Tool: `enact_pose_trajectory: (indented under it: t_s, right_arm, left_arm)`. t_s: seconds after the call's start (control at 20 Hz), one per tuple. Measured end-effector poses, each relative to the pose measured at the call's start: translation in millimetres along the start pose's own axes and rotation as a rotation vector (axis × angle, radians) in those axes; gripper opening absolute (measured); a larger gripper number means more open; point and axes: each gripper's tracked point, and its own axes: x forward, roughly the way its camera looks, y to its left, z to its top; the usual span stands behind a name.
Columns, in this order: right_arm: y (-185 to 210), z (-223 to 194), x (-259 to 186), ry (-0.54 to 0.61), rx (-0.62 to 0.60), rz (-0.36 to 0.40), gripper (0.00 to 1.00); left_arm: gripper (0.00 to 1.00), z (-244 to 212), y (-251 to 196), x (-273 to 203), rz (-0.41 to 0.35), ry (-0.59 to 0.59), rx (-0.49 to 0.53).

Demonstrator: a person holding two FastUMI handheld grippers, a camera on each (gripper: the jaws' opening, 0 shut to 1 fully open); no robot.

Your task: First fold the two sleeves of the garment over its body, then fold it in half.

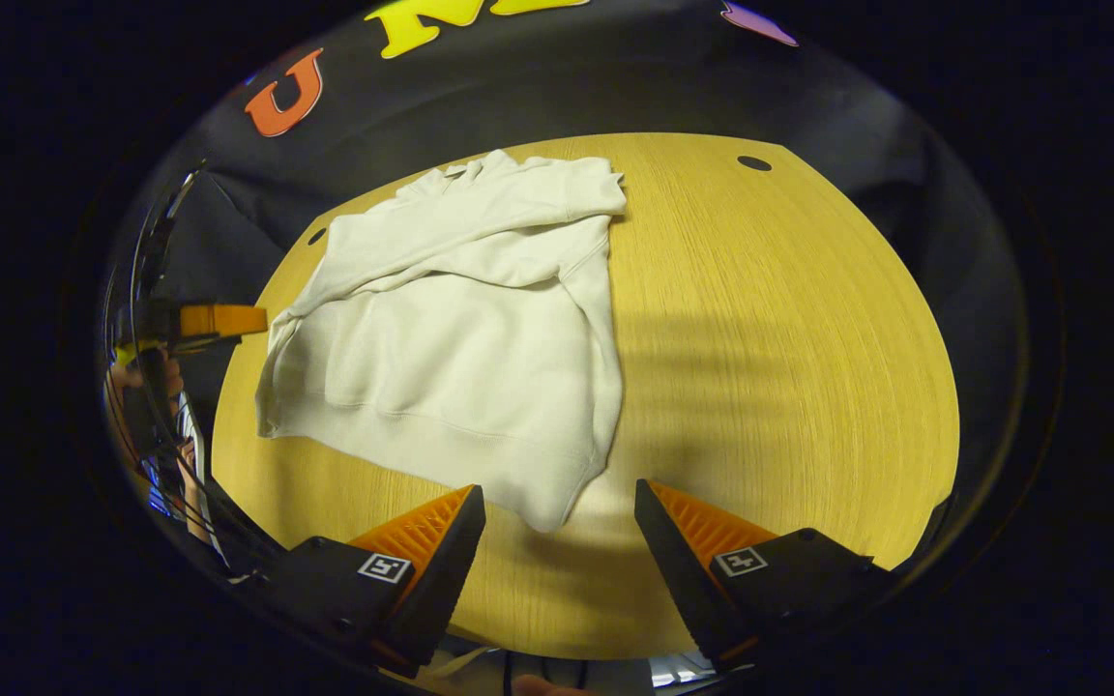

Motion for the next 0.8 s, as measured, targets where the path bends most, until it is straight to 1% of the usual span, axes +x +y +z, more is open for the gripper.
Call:
enact_pose_trajectory:
  t_s: [0.05, 0.1, 0.15, 0.2, 0.25, 0.3, 0.5, 0.55, 0.6, 0.65, 0.7, 0.75, 0.8]
  right_arm:
    - [2, 1, 3, 0.009, 0.012, -0.003, 0.98]
    - [4, 1, 7, 0.022, 0.025, -0.004, 0.98]
    - [6, -1, 11, 0.039, 0.036, -0.010, 0.98]
    - [9, -2, 16, 0.056, 0.043, -0.009, 0.97]
    - [10, -5, 19, 0.073, 0.046, -0.015, 0.94]
    - [9, -7, 22, 0.083, 0.045, -0.031, 0.97]
    - [12, -15, 33, 0.131, 0.020, -0.052, 0.97]
    - [12, -14, 33, 0.134, 0.013, -0.061, 0.97]
    - [16, -13, 35, 0.136, 0.009, -0.056, 0.97]
    - [16, -15, 35, 0.153, -0.003, -0.069, 0.97]
    - [12, -14, 37, 0.157, -0.017, -0.099, 0.97]
    - [6, -16, 37, 0.172, -0.029, -0.142, 0.95]
    - [3, -15, 38, 0.178, -0.035, -0.171, 0.91]
  left_arm:
    - [0.96, -13, 5, -7, 0.010, 0.024, -0.023]
    - [1.00, -26, 6, -13, 0.012, 0.051, -0.043]
    - [0.96, -41, 1, -21, -0.008, 0.089, -0.061]
    - [0.96, -55, -7, -28, -0.033, 0.126, -0.087]
    - [0.96, -69, -15, -37, -0.040, 0.160, -0.109]
    - [0.96, -80, -20, -46, -0.034, 0.186, -0.122]
    - [0.96, -117, -49, -81, -0.033, 0.286, -0.150]
    - [1.00, -127, -53, -91, -0.023, 0.324, -0.154]
    - [0.96, -135, -62, -101, -0.029, 0.343, -0.163]
    - [0.96, -142, -72, -112, -0.041, 0.358, -0.162]
    - [0.96, -151, -82, -125, -0.048, 0.375, -0.164]
    - [0.96, -158, -93, -135, -0.050, 0.384, -0.162]
    - [0.96, -162, -103, -156, -0.054, 0.390, -0.151]
